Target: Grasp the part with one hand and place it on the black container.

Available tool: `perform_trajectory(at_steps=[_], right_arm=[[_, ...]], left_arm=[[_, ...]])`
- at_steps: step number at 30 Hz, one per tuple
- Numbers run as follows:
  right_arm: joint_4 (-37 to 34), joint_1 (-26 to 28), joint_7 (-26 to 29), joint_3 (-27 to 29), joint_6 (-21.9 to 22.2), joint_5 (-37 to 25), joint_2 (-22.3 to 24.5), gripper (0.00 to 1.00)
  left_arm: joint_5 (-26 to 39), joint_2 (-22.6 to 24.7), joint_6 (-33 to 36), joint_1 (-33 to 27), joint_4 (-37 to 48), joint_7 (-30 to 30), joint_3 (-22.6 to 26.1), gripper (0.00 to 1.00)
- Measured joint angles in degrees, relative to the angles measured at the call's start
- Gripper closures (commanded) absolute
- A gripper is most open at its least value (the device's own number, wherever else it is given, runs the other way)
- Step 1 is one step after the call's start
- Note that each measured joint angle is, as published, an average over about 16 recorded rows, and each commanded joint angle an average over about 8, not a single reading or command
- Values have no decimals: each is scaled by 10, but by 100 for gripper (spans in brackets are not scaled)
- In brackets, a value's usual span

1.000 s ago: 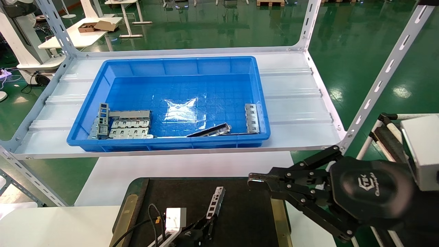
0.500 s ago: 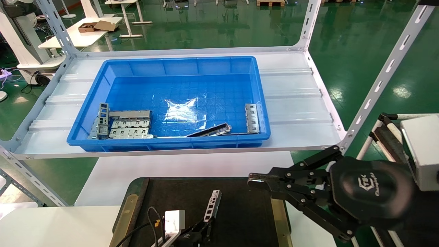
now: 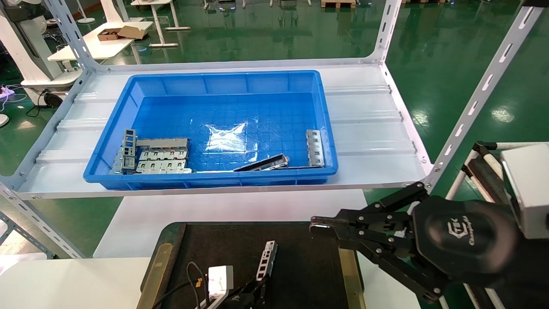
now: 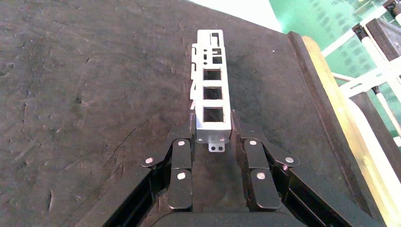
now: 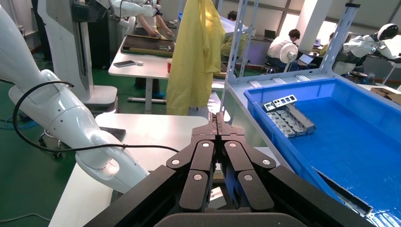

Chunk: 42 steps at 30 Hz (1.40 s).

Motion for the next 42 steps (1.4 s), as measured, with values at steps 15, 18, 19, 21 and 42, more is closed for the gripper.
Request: perform_trajectory(at_steps=[15, 18, 19, 21, 42], right_arm=[[0, 0, 0, 0, 0, 0, 0, 0], [0, 0, 0, 0, 0, 0, 0, 0], [0, 0, 0, 0, 0, 0, 0, 0], [0, 0, 0, 0, 0, 0, 0, 0], [0, 0, 0, 0, 0, 0, 0, 0]], left_arm=[[5, 3, 12, -5, 1, -3, -9, 0], [12, -3, 30, -8, -4, -1, -13, 0], [14, -6, 39, -9, -5, 0, -14, 0], [19, -13, 58, -12, -8, 2, -16, 0], [57, -168, 438, -60, 38, 66, -34, 0]])
